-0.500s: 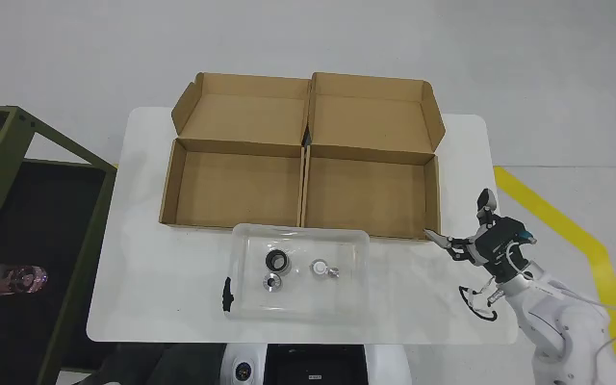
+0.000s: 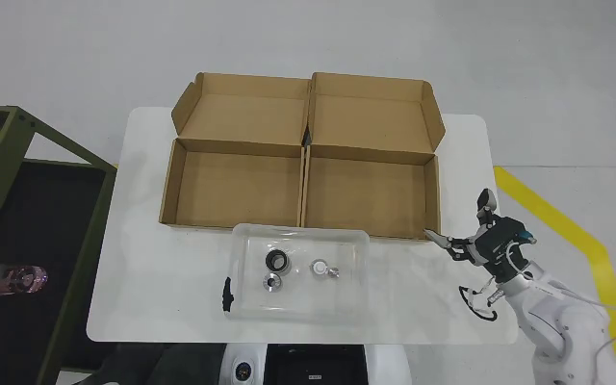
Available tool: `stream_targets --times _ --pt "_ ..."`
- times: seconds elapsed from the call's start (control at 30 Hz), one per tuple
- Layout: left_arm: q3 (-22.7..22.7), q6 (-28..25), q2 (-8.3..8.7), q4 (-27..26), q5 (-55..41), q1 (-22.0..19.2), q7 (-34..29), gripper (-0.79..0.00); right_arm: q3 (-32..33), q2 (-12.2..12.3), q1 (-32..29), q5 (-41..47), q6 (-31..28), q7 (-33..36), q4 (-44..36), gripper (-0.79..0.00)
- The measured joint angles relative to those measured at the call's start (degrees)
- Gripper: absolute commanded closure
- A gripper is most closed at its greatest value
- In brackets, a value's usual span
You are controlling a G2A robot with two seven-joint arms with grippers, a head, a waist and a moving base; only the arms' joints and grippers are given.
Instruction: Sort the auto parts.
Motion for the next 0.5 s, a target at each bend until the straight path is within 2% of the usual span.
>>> stream_targets --times 0.2,0.5 --pt "0.0 0.0 0.00 0.0 0.0 0.0 0.0 -0.785 -1.8 0.0 0.3 2.0 -0.2 3.2 0.2 -0.785" --pt "0.0 0.0 0.00 0.0 0.0 0.0 0.0 -0.785 -6.2 0.8 4.8 5.1 -8.1 9.3 -1.4 -0.785"
